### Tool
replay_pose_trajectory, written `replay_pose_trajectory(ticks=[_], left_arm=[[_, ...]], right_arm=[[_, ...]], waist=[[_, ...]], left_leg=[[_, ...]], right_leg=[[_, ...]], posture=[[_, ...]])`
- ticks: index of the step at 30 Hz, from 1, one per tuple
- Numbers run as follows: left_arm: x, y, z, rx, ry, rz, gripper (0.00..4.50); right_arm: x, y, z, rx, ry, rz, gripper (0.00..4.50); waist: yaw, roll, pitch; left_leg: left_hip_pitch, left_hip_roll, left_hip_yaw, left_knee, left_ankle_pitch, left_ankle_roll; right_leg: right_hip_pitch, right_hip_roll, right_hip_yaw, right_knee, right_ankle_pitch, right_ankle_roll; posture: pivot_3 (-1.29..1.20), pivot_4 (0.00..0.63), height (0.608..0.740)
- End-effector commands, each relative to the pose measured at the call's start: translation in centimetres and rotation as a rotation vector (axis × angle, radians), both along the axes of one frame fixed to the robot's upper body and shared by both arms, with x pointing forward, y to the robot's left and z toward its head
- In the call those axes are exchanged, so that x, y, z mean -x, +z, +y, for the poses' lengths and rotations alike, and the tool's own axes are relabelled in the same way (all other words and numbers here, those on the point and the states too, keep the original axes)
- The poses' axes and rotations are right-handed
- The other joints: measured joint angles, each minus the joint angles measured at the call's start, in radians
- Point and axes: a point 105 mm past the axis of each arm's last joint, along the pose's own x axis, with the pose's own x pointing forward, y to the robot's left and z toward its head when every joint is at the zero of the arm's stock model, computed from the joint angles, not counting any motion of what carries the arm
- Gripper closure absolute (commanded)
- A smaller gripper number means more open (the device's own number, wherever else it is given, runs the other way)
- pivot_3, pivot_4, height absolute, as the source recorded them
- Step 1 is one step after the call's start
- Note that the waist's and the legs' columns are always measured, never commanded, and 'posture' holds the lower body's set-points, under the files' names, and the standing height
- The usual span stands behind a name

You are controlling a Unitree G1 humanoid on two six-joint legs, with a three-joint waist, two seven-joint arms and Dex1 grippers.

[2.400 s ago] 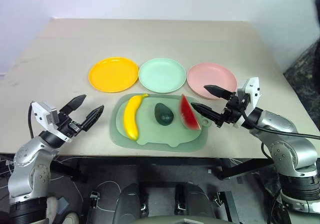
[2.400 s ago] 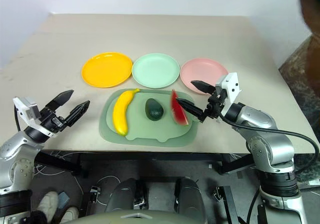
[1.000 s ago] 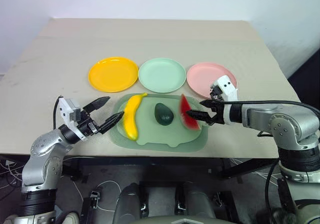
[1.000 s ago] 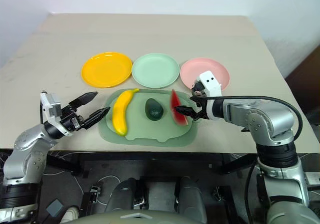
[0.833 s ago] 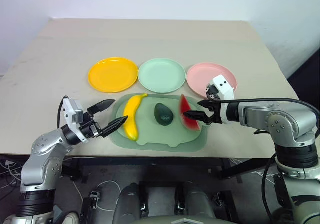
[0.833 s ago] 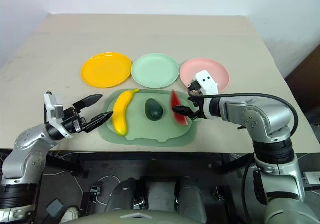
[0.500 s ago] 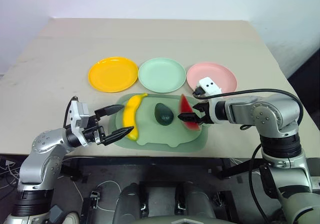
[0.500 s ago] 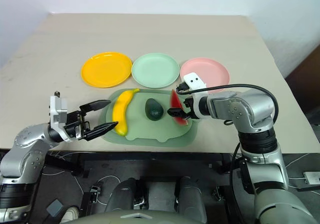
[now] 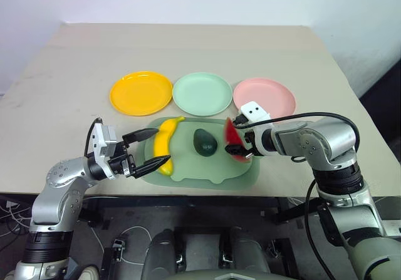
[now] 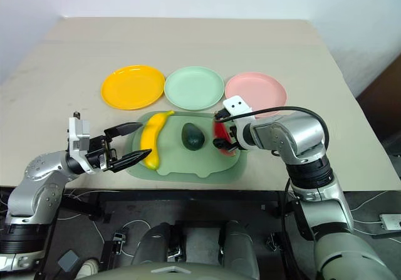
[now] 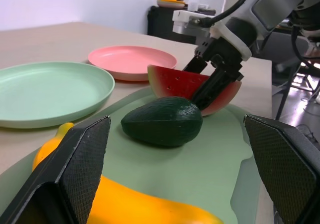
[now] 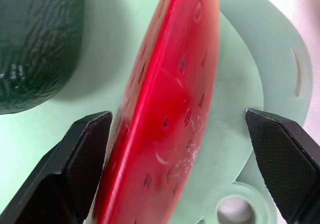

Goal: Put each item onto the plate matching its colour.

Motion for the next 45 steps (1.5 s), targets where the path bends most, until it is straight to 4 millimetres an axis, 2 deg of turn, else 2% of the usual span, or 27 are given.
replay_pose_trajectory(ticks=[1,3,6,7,10,14,19,21,24,25,28,32,36,42,45], left_arm=[[0.0,0.4,-0.1,-0.011,0.000,-0.031,0.00],[-0.1,0.3,-0.1,-0.014,0.002,-0.032,0.00],[-0.2,0.4,0.1,-0.013,0.012,-0.038,0.00],[-0.2,0.4,0.1,-0.012,0.015,-0.039,0.00],[-0.2,0.3,0.2,-0.013,0.017,-0.040,0.00],[-0.3,0.3,0.2,-0.011,0.021,-0.040,0.00],[-0.4,0.4,0.4,-0.007,0.028,-0.042,0.00],[-0.4,0.4,0.4,-0.006,0.030,-0.042,0.00],[-0.5,0.3,0.3,0.000,0.037,-0.043,0.00],[-0.4,0.3,0.3,0.001,0.038,-0.043,0.00],[-0.4,0.4,0.2,0.008,0.044,-0.043,0.00],[-0.2,0.3,0.2,0.013,0.053,-0.038,0.00],[0.1,0.2,-0.1,0.018,0.058,-0.036,0.00],[0.5,0.4,0.2,0.018,0.084,-0.035,0.00],[0.6,0.3,0.5,0.016,0.091,-0.036,0.00]], right_arm=[[0.3,-1.2,0.0,0.033,-0.006,0.049,0.38],[0.4,-1.3,0.2,0.043,0.006,0.054,0.81],[0.5,-1.5,0.4,0.058,0.024,0.062,1.83],[0.5,-1.5,0.4,0.060,0.029,0.063,2.04],[0.5,-1.3,0.2,0.067,0.042,0.059,2.23],[0.2,0.7,0.0,-0.002,0.057,0.030,2.23],[-1.7,5.7,-0.2,-0.126,0.056,-0.093,2.26],[-2.3,7.0,-0.3,-0.138,0.066,-0.127,2.26],[-5.3,9.3,-1.1,-0.130,0.022,-0.230,2.26],[-6.2,9.4,-1.4,-0.120,0.003,-0.248,2.26],[-8.9,7.9,-2.7,-0.004,-0.046,-0.264,2.26],[-11.3,6.3,-3.6,0.054,-0.099,-0.259,2.26],[-12.6,5.1,-4.5,0.082,-0.143,-0.260,2.26],[-13.3,5.1,-4.9,0.079,-0.176,-0.290,2.26],[-13.5,5.6,-4.8,0.066,-0.176,-0.307,1.30]], waist=[[0.000,0.000,0.000],[0.000,0.000,0.000],[-0.001,0.000,0.000],[-0.001,0.000,0.000],[0.000,0.000,-0.001],[0.001,0.000,-0.001],[0.000,0.001,0.000],[-0.001,0.001,0.000],[-0.002,0.001,0.000],[-0.003,0.001,0.000],[-0.003,0.001,0.000],[-0.008,0.001,0.001],[-0.023,0.002,0.001],[-0.027,0.002,0.001],[-0.026,0.002,0.001]], left_leg=[[0.000,0.000,0.000,0.000,0.000,0.000],[0.000,0.000,0.000,0.000,0.000,0.000],[0.000,0.000,0.000,0.000,0.000,0.000],[0.000,0.000,0.000,0.000,0.000,0.000],[0.000,0.000,0.000,0.000,0.000,0.000],[0.000,0.000,0.000,0.000,0.000,0.000],[-0.001,0.000,0.000,0.000,0.000,0.000],[-0.002,0.000,0.001,0.000,0.000,0.000],[-0.002,0.000,0.001,-0.001,0.000,0.000],[-0.002,0.000,0.001,-0.001,0.000,0.000],[-0.001,0.000,0.002,-0.001,0.000,0.000],[-0.002,0.000,0.003,-0.001,0.000,0.000],[-0.004,0.000,0.004,-0.001,0.001,-0.001],[-0.003,0.000,0.004,-0.001,0.001,-0.002],[-0.003,0.000,0.004,-0.001,0.001,-0.002]], right_leg=[[0.000,0.000,0.000,0.000,0.000,0.000],[0.000,0.000,0.000,0.000,0.000,0.000],[0.000,0.000,0.000,0.000,0.000,0.000],[0.000,0.000,0.000,0.000,0.000,0.000],[0.000,0.000,0.000,0.000,0.000,0.000],[0.000,0.000,0.000,0.000,0.000,0.000],[-0.002,0.000,0.000,0.000,0.000,0.000],[-0.003,0.000,0.000,0.000,0.000,0.000],[-0.003,0.000,0.000,0.000,0.000,0.000],[-0.003,0.000,0.000,0.000,0.000,0.000],[-0.002,0.000,0.000,0.000,0.000,0.000],[-0.003,0.000,0.001,0.000,0.000,0.000],[-0.005,0.001,0.001,0.001,0.000,0.000],[-0.005,0.001,0.001,0.001,0.000,0.000],[-0.005,0.001,0.002,0.002,0.000,0.000]], posture=[[0.00,0.150,0.695],[0.00,0.150,0.695],[0.00,0.150,0.695],[0.00,0.150,0.695],[0.00,0.150,0.695],[0.00,0.150,0.695],[0.00,0.150,0.695],[0.00,0.150,0.695],[0.00,0.150,0.695],[0.00,0.150,0.695],[0.00,0.150,0.695],[0.00,0.150,0.695],[0.00,0.150,0.695],[0.00,0.150,0.695],[0.00,0.150,0.695]])
